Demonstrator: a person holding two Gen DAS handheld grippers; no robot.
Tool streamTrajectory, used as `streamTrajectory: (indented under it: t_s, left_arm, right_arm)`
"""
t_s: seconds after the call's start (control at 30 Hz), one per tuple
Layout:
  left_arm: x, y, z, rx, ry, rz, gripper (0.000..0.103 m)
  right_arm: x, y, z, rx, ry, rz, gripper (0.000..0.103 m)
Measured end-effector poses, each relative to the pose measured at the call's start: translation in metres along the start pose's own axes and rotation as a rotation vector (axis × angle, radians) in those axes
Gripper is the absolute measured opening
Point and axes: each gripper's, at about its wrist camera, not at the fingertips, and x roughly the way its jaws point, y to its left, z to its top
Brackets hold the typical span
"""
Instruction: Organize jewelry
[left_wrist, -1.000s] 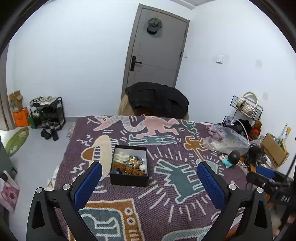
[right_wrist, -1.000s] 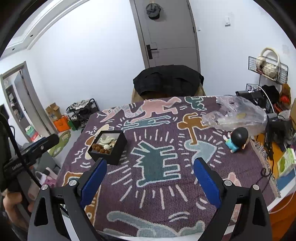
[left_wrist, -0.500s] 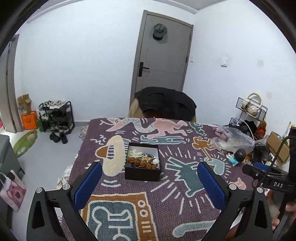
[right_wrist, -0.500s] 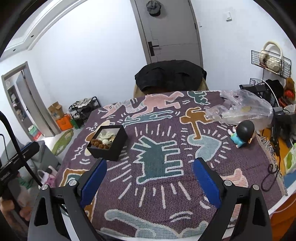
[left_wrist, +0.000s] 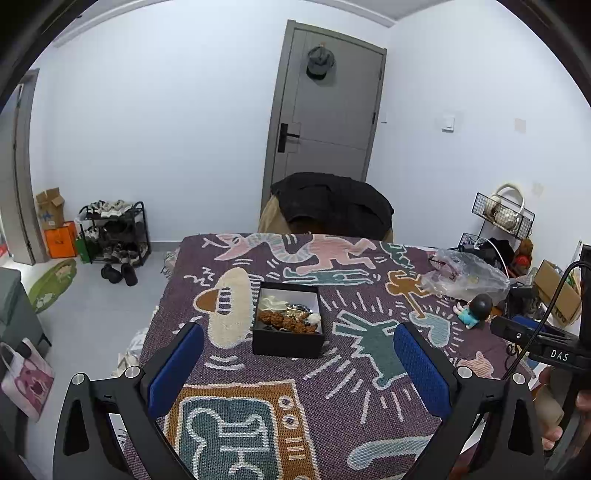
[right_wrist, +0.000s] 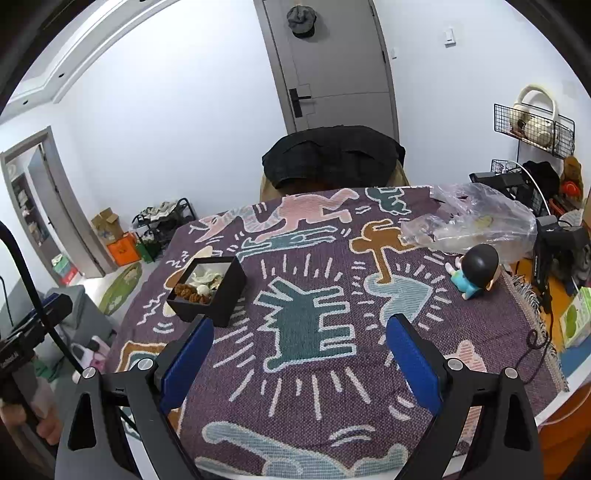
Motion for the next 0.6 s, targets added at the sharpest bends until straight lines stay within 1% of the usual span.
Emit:
streamTrajectory:
  t_s: [0.6]
  left_arm:
    - [0.0032,0.0052,0.0002,-0.005,0.003,0.008,0.103]
  right_arm:
    - [0.0049,0.0043,-0.0019,-0.008,0.013,0.003,0.094]
